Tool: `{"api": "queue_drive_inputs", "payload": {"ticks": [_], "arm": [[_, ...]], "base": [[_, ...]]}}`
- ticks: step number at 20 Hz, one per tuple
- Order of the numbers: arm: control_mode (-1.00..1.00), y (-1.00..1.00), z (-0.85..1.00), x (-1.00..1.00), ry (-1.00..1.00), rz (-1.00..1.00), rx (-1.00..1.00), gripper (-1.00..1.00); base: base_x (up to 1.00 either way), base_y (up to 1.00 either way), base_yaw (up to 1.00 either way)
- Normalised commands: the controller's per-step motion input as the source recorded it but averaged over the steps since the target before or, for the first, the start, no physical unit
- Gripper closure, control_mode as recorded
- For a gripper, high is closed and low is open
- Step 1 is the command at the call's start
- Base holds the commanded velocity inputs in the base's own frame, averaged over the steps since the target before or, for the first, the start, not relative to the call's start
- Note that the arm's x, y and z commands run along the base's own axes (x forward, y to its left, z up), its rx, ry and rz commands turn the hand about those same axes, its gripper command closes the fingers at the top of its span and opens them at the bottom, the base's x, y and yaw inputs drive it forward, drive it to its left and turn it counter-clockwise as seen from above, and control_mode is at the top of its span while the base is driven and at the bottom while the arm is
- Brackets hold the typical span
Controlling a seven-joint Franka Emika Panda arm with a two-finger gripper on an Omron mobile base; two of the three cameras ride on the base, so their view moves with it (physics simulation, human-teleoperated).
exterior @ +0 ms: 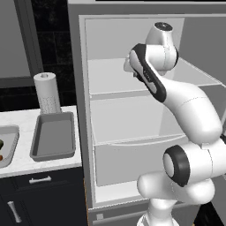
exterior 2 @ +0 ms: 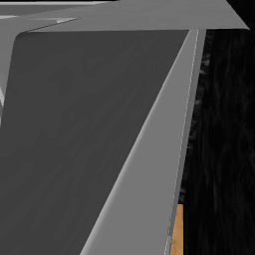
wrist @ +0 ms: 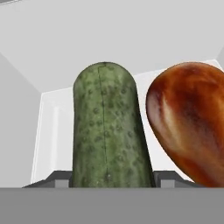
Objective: Place one cucumber and one chicken drumstick in each tupperware on the nearby counter, to pack two identical lunches.
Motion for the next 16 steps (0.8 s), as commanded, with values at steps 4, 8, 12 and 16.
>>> {"api": "queue_drive_inputs", "payload": {"ticks": [4, 8, 12, 16], "arm": [[-1.00, 0.00, -0.24, 0.01, 0.00, 0.00, 0.00, 1.00], [-1.00, 0.05, -0.30, -0.08, -0.07, 0.00, 0.00, 1.00], [-1.00, 0.01, -0.31, -0.16, -0.11, 0.00, 0.00, 1.00], [-1.00, 0.06, -0.04, -0.34, -0.07, 0.00, -0.01, 1.00]], "base": [[0.00, 0.00, 0.00], [0.00, 0.00, 0.00], [0.00, 0.00, 0.00], [0.00, 0.00, 0.00]]}}
